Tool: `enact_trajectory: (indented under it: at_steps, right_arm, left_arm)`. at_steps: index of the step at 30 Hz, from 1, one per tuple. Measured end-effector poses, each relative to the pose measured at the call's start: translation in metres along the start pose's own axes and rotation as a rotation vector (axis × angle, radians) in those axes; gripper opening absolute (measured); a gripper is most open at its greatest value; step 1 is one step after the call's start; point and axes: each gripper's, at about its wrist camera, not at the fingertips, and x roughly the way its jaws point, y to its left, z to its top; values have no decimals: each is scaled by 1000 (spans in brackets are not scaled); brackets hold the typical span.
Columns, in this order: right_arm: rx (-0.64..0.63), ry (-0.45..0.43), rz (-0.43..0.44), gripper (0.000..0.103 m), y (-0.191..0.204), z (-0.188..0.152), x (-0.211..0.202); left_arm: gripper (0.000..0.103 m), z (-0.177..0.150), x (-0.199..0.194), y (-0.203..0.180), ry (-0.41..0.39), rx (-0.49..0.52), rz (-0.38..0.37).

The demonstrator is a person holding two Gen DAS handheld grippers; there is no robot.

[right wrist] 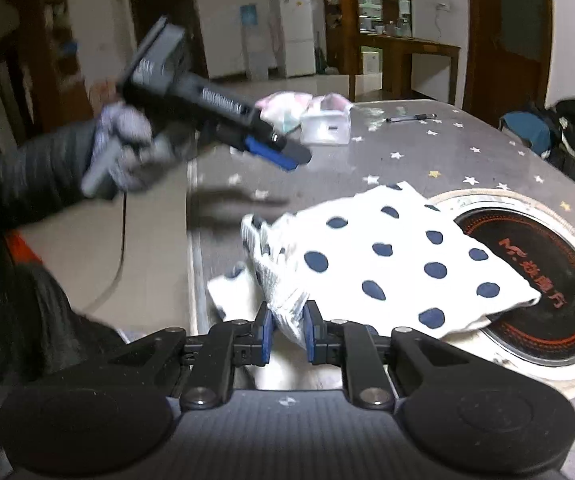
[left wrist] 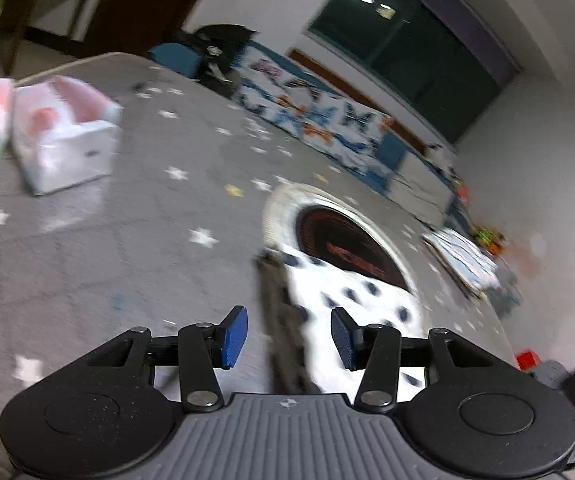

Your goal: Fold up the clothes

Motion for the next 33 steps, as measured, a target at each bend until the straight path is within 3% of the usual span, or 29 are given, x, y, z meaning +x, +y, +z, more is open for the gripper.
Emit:
enact_trajectory:
  at_steps: [8,13,19,28,33]
  right_arm:
    - [-84,33,-37,16,15,-7,2]
    - [-90,41,-49,17,20,-11,4]
    - [-27,67,-89,27,9,-16,0]
    - [430,-54,-157,31,-62,-23,-15]
    - [659,-132,-184,35,-113,-32,-6]
  left_arm:
    - [48,-21,14,-37,82,127,-139]
    - [48,-38,7,-38,124,149,-157]
    - [48,-58,1,-46,172,198,-180]
    - [49,-48,-11,-60,130,235,-204]
    - [50,-53,9,-77,169,256,-250]
